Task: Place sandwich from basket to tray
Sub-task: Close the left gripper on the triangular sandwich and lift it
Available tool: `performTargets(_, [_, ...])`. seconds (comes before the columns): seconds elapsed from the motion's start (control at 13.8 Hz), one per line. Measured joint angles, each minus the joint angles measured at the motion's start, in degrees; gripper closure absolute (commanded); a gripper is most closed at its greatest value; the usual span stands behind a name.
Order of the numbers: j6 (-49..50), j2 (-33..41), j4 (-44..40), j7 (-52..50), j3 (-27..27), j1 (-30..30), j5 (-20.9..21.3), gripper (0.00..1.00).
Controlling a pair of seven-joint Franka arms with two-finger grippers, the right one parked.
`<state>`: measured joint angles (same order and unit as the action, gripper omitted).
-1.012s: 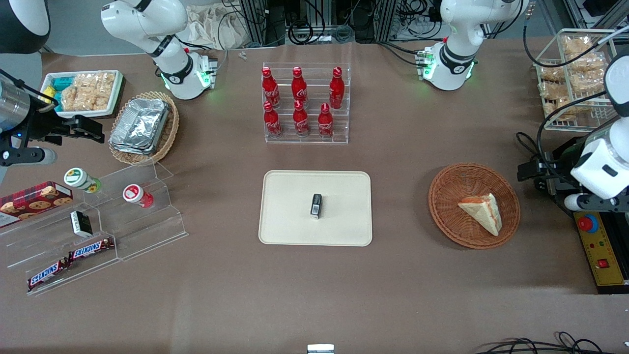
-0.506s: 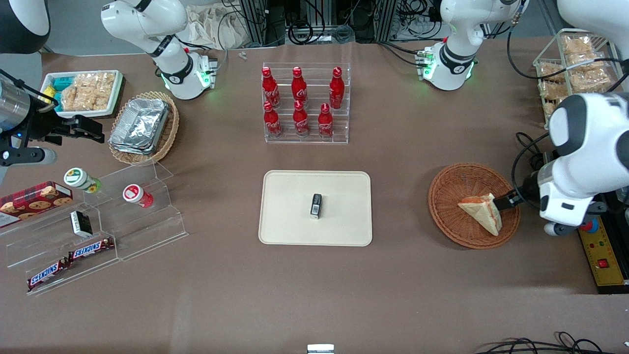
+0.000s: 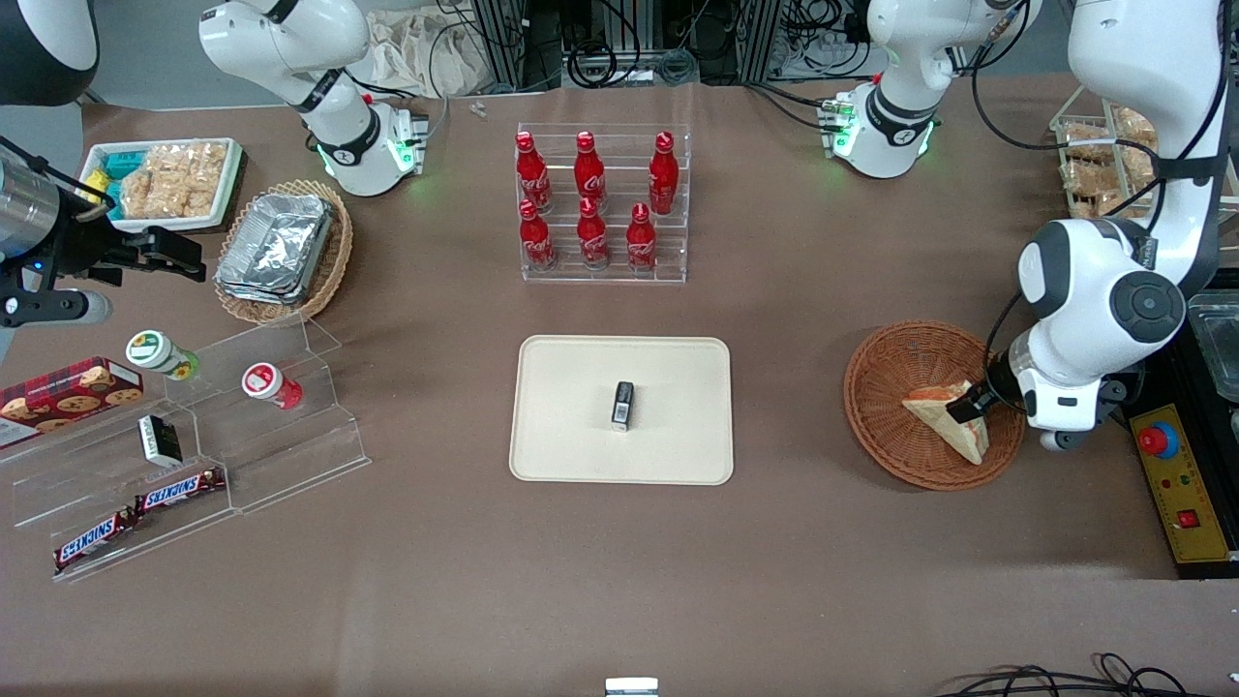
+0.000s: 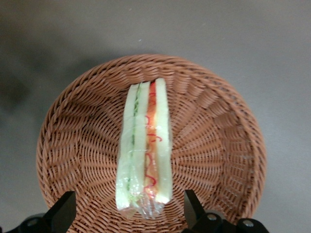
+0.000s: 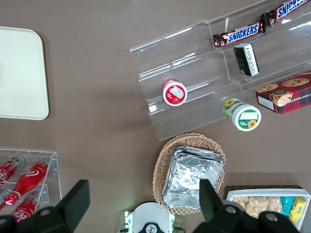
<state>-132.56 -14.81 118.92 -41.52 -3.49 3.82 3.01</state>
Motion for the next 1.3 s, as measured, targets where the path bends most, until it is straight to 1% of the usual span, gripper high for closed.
performTargets(0.22, [-0.91,-0.87,0.24,-3.73,0.15,-0.01,0.00,0.00])
performTargets(0.36, [-3.30,-2.62,0.24,-7.38,0.15,-0.02,0.00,0.00])
performTargets(0.43, [-4.91,-3.79,0.23,-8.80,0.15,-0.04,0.00,0.07])
performTargets(0.51, [-6.16,-5.01,0.22,-9.67,0.15,-0.05,0.00,0.65])
performTargets(0.58, [-7.19,-6.09,0.21,-10.10,0.14,-0.07,0.00,1.00])
performTargets(0.87, [-8.05,-7.16,-1.03,-10.81,0.10,-0.21,0.00,1.00])
performTargets(1.01, [-6.57,-7.11,-2.56,-11.11,-0.04,-0.27,0.00,1.00])
performTargets(1.16, [-1.74,-6.88,-5.27,-11.21,-0.18,-0.36,0.00,1.00])
performTargets(1.3, [7.57,-6.29,-10.81,-11.22,-1.02,-0.41,0.00,1.00])
